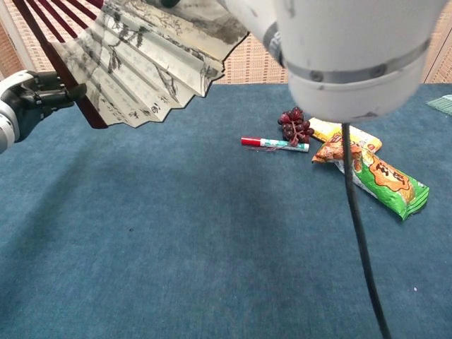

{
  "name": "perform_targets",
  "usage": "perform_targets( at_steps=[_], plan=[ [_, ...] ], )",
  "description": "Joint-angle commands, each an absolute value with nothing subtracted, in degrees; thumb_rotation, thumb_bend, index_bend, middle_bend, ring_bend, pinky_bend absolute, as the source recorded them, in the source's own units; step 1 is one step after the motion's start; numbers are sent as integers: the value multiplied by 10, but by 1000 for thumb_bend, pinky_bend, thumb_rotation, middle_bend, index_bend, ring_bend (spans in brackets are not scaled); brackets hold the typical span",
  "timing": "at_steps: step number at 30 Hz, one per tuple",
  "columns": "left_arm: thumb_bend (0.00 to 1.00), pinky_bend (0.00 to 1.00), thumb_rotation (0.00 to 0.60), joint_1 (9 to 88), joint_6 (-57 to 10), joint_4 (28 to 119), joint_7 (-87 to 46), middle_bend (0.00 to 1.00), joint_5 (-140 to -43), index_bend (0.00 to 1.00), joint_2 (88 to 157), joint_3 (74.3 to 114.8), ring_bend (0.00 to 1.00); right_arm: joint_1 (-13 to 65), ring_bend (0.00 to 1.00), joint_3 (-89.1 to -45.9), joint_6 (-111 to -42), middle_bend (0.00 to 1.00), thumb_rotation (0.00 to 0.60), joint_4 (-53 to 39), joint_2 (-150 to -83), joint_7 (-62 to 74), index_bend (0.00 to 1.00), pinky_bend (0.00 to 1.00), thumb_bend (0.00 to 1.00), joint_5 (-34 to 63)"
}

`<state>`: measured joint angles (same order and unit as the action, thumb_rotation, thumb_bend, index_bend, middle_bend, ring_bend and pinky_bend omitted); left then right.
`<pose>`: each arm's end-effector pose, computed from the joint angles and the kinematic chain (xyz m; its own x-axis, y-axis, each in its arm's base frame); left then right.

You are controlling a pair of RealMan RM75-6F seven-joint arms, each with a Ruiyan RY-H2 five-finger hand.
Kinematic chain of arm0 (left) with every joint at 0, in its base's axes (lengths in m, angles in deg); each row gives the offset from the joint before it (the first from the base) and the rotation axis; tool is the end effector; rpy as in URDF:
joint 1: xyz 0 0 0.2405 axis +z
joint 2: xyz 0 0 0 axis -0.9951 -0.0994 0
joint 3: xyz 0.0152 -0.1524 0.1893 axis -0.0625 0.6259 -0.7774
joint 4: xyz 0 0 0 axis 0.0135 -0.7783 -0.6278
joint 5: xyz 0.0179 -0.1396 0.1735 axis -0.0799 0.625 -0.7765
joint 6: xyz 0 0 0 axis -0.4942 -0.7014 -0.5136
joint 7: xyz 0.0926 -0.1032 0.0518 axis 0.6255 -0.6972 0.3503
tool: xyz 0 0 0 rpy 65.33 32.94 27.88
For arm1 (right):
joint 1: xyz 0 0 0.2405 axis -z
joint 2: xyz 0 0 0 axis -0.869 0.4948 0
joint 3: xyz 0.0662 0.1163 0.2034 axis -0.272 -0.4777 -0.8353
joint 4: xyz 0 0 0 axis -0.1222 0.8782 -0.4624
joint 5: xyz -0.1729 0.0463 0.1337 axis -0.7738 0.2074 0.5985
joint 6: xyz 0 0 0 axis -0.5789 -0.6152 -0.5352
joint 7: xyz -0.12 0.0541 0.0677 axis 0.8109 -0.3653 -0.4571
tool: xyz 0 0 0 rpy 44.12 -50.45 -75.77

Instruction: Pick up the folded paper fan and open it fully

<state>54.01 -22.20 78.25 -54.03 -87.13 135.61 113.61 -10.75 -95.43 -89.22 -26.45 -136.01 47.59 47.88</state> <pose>-0.1948 0.3690 0.0107 -0.6840 -0.0433 0.7282 0.7240 0.0818 0.6850 0.1071 -0.3625 0.0028 0.0136 -0.1103 0.9938 -0.9684 -0.2491 -0.0144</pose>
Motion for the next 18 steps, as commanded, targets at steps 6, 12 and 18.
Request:
perform_targets(
  at_steps=[6,12,18],
  plan=[
    [685,100,600,528,-250,693,-536,252,-900,797,1375,1146,30,-55,0,-899,-886,78,600,-330,-1290,478,716,70,650,437],
    [685,100,600,530,-265,667,-542,259,-919,797,1378,1141,35,-33,0,-866,-886,78,600,-347,-1262,473,712,75,651,394],
    [691,100,600,526,-286,634,-545,263,-940,794,1384,1139,37,-7,0,-799,-898,78,600,-345,-1231,479,708,86,651,295]
  ],
)
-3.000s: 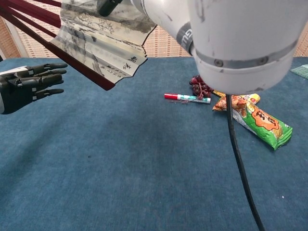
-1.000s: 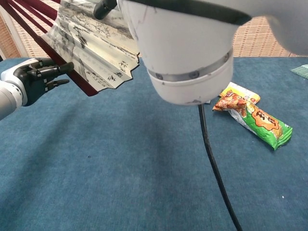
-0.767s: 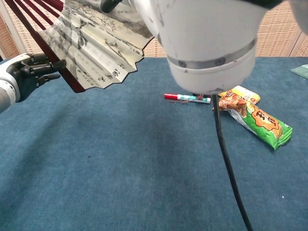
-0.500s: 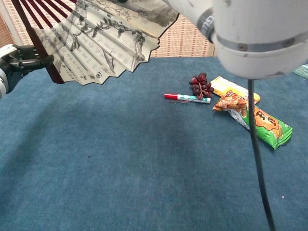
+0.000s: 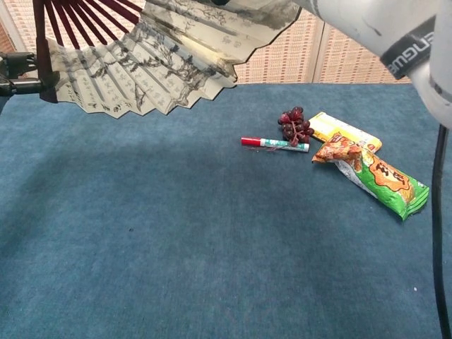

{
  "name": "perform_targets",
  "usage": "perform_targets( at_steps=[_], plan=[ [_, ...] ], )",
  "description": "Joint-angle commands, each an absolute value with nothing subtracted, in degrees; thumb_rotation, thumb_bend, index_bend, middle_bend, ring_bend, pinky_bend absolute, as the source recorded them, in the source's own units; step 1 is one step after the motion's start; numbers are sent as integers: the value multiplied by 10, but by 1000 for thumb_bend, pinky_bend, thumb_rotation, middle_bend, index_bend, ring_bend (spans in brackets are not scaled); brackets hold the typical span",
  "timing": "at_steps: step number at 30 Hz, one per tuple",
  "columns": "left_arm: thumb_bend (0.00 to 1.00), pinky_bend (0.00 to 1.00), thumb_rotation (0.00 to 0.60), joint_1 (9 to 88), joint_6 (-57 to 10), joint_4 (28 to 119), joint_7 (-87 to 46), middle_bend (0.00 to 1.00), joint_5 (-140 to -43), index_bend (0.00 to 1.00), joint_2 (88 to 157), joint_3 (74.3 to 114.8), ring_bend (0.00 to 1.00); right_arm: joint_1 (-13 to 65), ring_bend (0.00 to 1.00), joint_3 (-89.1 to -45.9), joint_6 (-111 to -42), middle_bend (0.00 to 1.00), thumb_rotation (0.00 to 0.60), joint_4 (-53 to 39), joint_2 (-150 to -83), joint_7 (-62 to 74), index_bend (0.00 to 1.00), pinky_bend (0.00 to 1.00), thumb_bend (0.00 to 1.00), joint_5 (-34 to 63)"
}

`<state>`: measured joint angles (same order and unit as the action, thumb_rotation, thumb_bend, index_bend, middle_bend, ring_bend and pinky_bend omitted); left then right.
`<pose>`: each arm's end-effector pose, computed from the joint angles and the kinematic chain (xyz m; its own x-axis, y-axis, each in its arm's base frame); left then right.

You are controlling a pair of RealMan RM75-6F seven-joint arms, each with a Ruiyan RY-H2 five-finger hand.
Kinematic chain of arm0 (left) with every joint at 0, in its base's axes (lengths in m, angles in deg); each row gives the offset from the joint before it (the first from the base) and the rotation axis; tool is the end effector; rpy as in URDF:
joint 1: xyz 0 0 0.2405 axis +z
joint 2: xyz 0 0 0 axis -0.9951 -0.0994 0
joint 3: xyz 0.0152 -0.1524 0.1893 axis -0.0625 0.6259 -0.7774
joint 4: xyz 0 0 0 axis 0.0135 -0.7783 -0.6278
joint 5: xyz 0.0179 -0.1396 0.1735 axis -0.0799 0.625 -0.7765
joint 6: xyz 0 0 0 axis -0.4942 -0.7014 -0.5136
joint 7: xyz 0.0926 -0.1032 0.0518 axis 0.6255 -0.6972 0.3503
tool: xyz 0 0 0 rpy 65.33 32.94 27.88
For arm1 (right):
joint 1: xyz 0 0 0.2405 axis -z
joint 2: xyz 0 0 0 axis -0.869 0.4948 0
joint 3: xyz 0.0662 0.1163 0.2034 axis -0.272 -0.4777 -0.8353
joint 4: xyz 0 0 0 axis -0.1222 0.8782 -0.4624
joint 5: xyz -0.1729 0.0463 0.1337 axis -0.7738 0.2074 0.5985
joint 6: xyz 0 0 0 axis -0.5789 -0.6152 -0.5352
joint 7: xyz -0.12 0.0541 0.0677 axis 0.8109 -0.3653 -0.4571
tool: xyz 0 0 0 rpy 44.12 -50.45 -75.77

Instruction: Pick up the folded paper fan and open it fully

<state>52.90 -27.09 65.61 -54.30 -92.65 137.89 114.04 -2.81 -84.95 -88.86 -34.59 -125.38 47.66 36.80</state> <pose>-0.2259 0.3860 0.0343 -0.5382 -0.1747 0.8245 0.8387 -0.0148 0.5444 0.0561 -0.3547 0.0300 0.2013 0.0050 0.9795 -0.9151 -0.3557 0.1899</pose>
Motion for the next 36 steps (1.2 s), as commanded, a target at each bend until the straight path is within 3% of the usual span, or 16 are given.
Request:
perform_targets(
  at_steps=[1,17,25,32,35,36],
  plan=[
    [691,100,600,526,-289,628,-548,263,-943,794,1386,1139,39,-2,0,-792,-899,78,600,-345,-1228,475,708,86,651,282],
    [691,99,600,515,-322,482,-590,282,-967,793,1436,1134,55,48,0,-715,-932,78,600,-298,-1226,495,692,91,650,145],
    [688,99,600,524,-338,449,-623,284,-989,781,1447,1116,62,69,0,-701,-936,78,600,-288,-1237,499,672,91,650,111],
    [650,99,600,551,-367,425,-653,251,-1023,564,1451,1079,54,96,0,-677,-952,78,600,-287,-1254,493,614,100,650,60],
    [632,98,600,564,-379,400,-653,218,-1034,364,1461,1062,45,110,0,-658,-961,79,600,-290,-1259,507,526,105,650,35],
    [617,96,600,569,-382,389,-652,196,-1039,252,1465,1054,35,115,0,-652,-964,79,600,-293,-1260,511,468,106,650,28]
  ],
)
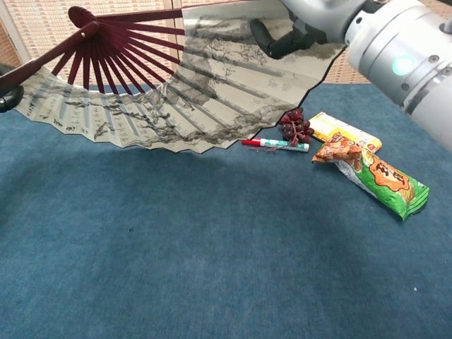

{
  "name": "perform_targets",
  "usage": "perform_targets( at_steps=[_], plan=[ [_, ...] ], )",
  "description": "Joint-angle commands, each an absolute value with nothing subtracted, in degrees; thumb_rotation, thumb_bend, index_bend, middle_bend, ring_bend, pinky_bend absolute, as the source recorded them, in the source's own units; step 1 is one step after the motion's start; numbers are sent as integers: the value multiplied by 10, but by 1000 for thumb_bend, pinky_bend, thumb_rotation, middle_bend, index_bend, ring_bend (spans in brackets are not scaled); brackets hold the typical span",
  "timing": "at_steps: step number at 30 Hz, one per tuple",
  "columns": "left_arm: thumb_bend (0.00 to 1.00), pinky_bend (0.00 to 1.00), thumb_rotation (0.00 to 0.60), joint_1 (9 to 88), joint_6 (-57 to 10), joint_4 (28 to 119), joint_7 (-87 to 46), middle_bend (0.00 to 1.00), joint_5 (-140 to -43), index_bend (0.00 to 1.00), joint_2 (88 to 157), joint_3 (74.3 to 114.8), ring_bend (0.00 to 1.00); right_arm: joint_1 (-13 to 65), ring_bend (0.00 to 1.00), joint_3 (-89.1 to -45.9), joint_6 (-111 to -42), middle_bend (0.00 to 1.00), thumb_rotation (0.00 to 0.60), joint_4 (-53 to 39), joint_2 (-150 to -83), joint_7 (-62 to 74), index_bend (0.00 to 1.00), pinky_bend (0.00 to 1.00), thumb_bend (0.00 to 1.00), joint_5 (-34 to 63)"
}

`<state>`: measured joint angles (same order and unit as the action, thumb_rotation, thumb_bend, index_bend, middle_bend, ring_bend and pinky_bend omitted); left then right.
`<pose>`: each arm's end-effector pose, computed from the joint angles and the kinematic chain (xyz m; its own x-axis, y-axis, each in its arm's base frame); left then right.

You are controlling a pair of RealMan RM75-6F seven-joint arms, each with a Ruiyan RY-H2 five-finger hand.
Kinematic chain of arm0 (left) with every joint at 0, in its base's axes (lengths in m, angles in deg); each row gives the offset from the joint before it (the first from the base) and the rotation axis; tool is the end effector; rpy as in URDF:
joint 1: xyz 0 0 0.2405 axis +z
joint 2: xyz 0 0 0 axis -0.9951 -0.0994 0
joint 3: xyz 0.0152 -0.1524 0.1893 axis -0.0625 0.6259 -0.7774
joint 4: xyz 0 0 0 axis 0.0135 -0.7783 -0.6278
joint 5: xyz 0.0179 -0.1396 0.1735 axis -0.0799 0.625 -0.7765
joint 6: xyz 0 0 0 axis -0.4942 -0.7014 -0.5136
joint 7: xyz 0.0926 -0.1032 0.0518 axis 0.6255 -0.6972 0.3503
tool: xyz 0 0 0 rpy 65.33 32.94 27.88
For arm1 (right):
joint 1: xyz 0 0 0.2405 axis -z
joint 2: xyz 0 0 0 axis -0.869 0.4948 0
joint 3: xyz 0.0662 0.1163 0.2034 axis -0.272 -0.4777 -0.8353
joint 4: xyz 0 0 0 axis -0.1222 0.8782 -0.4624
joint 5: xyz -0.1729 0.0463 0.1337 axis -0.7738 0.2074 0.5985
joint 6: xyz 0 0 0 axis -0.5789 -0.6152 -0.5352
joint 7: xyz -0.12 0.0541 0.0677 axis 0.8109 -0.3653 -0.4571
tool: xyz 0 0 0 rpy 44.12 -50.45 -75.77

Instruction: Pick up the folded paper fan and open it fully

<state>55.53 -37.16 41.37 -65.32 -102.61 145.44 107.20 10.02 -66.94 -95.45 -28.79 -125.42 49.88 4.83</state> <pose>-0.2893 0.3588 0.0382 -0.3623 -0.2801 0.8890 0.9321 -0.1096 0.3453 -0.0249 -0.3105 0.0136 0.4448 0.2959 0.8453 -0.7040 -0.4680 0.5342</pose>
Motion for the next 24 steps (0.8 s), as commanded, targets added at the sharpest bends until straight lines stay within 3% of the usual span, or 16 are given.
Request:
perform_targets(
  at_steps=[1,4,10,18,24],
  plan=[
    [600,92,600,573,-382,377,-651,171,-1042,148,1469,1047,21,120,0,-646,-968,78,600,-297,-1261,514,430,107,650,20],
    [559,82,600,584,-379,337,-656,87,-1051,0,1487,1029,0,140,0,-622,-979,71,600,-312,-1263,527,281,110,640,-7],
    [500,80,600,596,-374,285,-683,14,-1065,0,1512,1007,0,186,0,-574,-993,29,600,-342,-1262,548,81,111,540,-45],
    [497,69,600,597,-380,205,-664,0,-1084,0,1529,987,0,237,0,-525,-988,12,600,-351,-1244,546,67,111,527,-82],
    [496,52,600,591,-350,149,-643,0,-1076,0,1535,990,0,262,0,-514,-982,6,600,-348,-1219,546,61,109,511,-104]
  ],
)
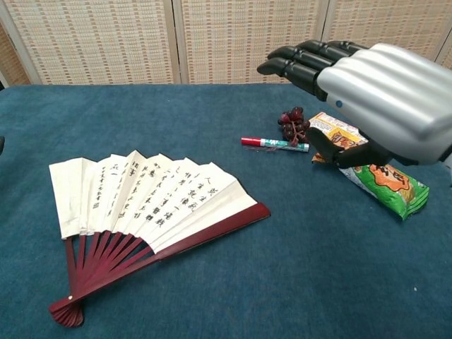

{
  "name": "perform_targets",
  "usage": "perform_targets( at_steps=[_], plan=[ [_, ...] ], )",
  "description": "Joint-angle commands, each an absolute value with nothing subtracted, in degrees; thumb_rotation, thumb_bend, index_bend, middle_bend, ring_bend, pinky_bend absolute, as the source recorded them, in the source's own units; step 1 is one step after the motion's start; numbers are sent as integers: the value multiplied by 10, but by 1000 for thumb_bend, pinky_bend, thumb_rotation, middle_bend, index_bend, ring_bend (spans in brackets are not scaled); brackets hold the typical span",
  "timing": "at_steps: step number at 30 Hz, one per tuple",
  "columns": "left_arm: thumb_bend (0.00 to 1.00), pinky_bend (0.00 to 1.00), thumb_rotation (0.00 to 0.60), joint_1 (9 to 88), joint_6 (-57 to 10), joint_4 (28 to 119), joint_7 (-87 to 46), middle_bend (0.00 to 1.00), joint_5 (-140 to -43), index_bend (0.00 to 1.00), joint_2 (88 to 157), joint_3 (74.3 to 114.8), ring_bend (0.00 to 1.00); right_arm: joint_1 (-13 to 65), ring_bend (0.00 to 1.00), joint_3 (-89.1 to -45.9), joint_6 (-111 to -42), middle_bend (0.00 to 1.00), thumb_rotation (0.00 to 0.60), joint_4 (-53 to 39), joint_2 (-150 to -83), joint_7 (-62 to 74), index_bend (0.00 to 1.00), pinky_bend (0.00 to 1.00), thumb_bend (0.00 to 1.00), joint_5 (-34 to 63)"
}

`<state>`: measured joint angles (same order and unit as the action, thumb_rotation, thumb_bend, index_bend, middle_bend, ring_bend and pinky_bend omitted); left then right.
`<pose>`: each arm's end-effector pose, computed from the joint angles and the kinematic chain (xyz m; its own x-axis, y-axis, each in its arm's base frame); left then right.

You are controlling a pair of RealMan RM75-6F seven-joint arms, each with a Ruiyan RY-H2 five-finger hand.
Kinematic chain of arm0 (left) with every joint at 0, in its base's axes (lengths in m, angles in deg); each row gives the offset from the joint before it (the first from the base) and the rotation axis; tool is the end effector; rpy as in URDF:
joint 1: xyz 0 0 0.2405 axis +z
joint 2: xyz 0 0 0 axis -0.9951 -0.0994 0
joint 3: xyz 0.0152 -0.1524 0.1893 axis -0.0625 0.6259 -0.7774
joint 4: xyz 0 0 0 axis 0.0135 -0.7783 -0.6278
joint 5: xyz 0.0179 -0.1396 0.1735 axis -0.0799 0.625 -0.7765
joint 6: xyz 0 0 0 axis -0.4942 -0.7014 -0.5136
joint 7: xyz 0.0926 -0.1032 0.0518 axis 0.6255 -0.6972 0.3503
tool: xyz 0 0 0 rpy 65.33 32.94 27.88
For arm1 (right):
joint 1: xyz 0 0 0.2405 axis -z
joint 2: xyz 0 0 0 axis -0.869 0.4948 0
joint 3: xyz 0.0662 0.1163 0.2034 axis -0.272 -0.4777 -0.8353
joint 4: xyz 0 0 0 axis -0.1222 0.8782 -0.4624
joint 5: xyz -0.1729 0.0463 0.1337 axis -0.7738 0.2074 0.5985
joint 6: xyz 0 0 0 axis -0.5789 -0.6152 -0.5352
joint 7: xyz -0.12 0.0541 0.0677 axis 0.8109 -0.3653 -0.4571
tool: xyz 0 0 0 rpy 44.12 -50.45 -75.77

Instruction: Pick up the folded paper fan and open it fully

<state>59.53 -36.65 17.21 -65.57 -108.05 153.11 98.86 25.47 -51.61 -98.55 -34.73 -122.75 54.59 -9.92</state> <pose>-0.3474 0.3218 0.0280 -0.0092 -0.2043 0.9789 0.9996 -0.0279 0.0036 -0.0975 -0.2193 -0.0006 0.5748 0.2036 0.7926 -0.6219 -0.5207 0.5848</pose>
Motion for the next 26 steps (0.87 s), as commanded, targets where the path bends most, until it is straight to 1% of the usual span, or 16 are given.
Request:
perform_targets(
  at_steps=[1,3,5,7,9,10,11,12,14,16,17,18,20,23,26],
  plan=[
    [497,50,600,591,-345,146,-644,0,-1073,0,1534,993,0,265,0,-515,-980,6,600,-351,-1214,547,58,109,510,-104],
    [498,48,600,591,-334,158,-674,0,-1064,0,1527,1002,0,272,0,-517,-979,5,600,-359,-1200,550,51,108,495,-106],
    [497,48,600,600,-342,199,-733,0,-1065,0,1509,1003,0,282,0,-519,-981,2,600,-368,-1181,548,34,106,466,-105],
    [490,48,600,616,-375,253,-780,0,-1090,0,1476,983,0,295,0,-516,-984,0,600,-377,-1161,534,10,88,423,-101],
    [481,46,600,640,-433,329,-781,0,-1138,0,1421,944,0,315,0,-507,-994,0,600,-381,-1133,505,0,52,361,-98],
    [476,46,600,650,-457,364,-763,0,-1163,0,1392,922,0,325,0,-500,-998,0,600,-381,-1120,492,0,41,340,-97],
    [475,46,600,660,-482,411,-718,0,-1193,0,1352,896,0,341,0,-489,-1003,0,600,-384,-1100,476,0,26,298,-91],
    [470,46,600,668,-501,445,-669,0,-1214,0,1324,879,0,354,0,-479,-1006,0,600,-389,-1084,464,0,14,272,-84],
    [459,42,600,685,-512,526,-543,0,-1248,0,1260,842,0,383,0,-452,-1010,0,600,-393,-1048,422,0,1,245,-73],
    [452,25,600,702,-511,593,-429,0,-1256,0,1217,823,0,411,0,-436,-1020,0,600,-384,-1026,379,0,0,229,-65],
    [452,20,600,711,-507,628,-363,0,-1253,0,1200,818,0,431,0,-430,-1032,0,600,-368,-1019,347,0,0,218,-62],
    [451,13,600,715,-500,650,-322,0,-1250,0,1189,815,0,446,0,-428,-1042,0,600,-354,-1015,323,0,0,208,-60],
    [450,4,600,727,-510,697,-260,0,-1249,0,1171,815,0,478,0,-431,-1066,0,600,-317,-1012,269,0,0,197,-54],
    [450,0,600,729,-520,744,-223,0,-1251,0,1154,826,0,497,0,-441,-1072,0,600,-300,-995,225,0,0,191,-47],
    [448,0,600,729,-519,754,-218,0,-1252,0,1153,830,0,508,0,-458,-1081,0,600,-293,-985,196,0,0,188,-52]
  ],
)
